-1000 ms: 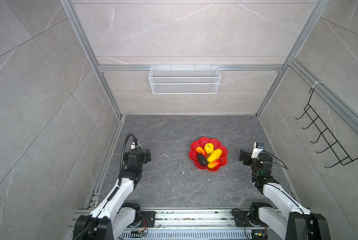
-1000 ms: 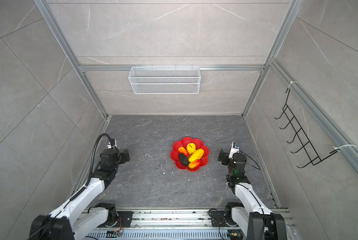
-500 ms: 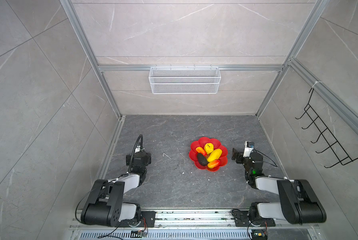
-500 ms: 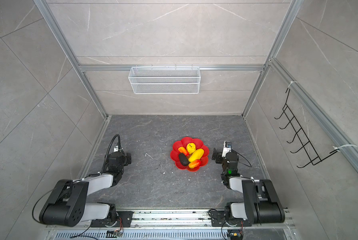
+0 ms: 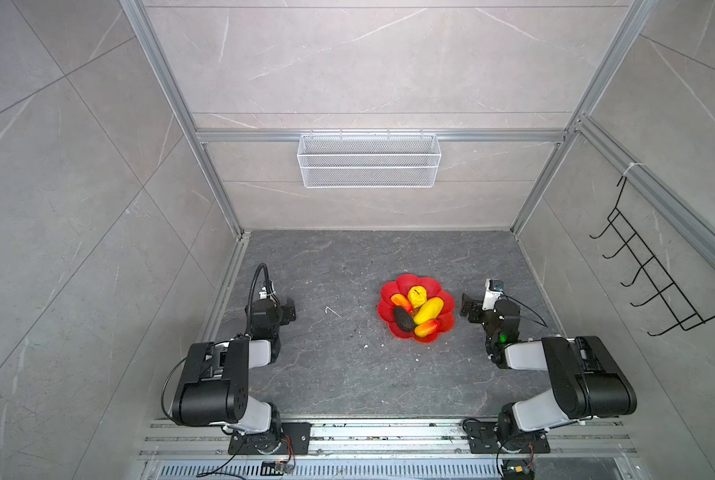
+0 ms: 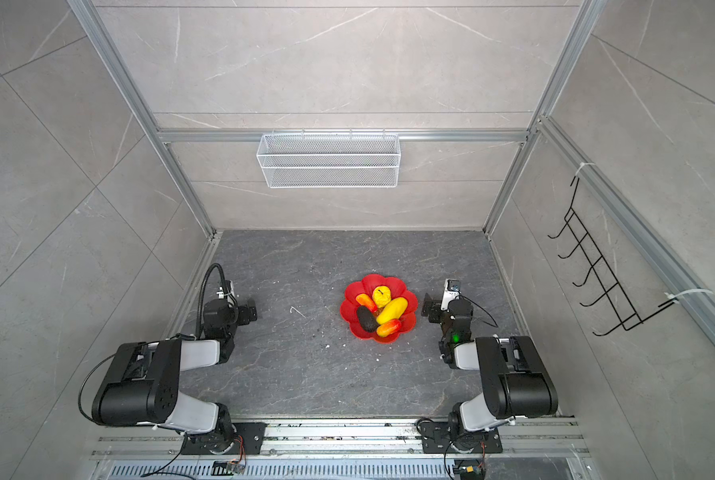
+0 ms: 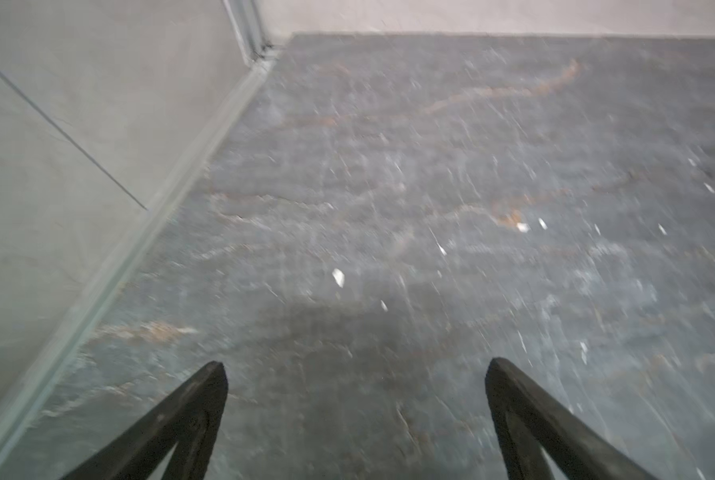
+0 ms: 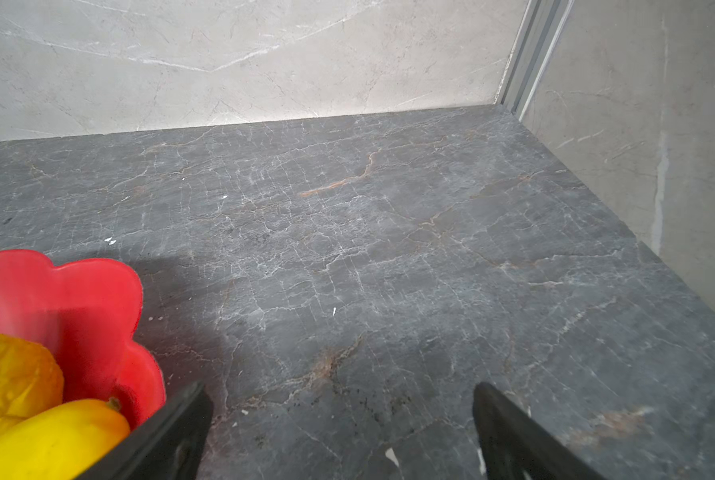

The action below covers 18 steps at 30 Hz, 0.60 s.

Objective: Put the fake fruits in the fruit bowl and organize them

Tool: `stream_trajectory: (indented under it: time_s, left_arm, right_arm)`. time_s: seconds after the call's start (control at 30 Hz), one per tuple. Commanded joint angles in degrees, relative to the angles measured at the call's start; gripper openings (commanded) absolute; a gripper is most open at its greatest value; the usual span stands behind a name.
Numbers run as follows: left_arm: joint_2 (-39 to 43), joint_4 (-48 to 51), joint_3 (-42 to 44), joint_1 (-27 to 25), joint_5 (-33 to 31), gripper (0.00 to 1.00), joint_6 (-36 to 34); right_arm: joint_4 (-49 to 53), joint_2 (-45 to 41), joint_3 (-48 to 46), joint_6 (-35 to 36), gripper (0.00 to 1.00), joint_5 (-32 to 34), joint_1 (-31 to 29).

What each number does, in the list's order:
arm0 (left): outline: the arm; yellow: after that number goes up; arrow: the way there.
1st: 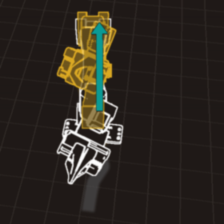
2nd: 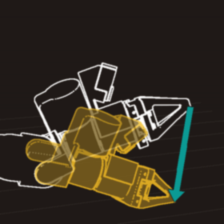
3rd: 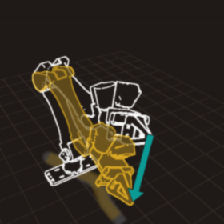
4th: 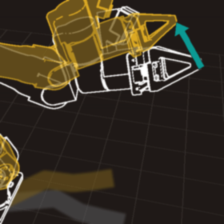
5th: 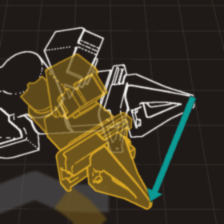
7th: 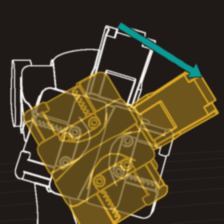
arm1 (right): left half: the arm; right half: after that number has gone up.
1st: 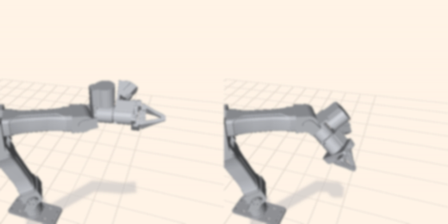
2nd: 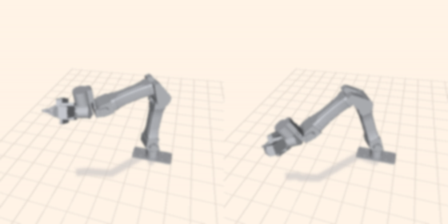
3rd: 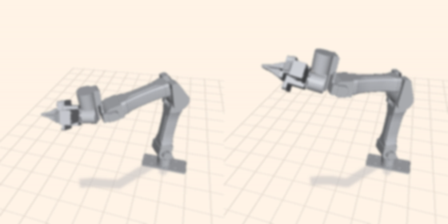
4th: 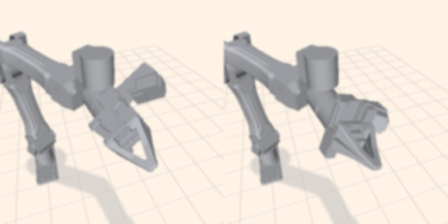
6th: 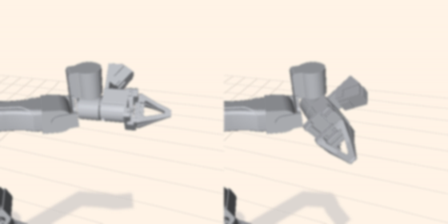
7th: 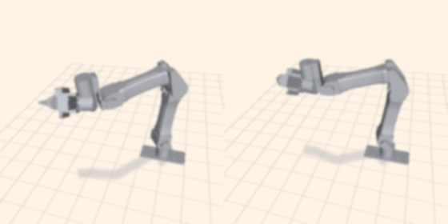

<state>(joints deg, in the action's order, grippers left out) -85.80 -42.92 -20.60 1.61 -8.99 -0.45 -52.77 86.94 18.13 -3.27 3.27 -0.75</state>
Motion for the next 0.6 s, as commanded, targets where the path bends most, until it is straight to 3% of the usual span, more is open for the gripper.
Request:
stream_trajectory:
  time_s: [0.0,0.57]
  left_arm:
    - [-0.08,-5.05,-0.34,0.28,4.06,1.0,0.56]
    - [-0.16,-5.5,-0.14,0.39,3.84,1.0,0.54]
  right_arm:
    - [-1.1,-0.22,0.85,-0.17,1.0,0.06,-0.51]
    - [-0.48,-0.01,1.29,0.37,1.0,-0.41,-0.84]
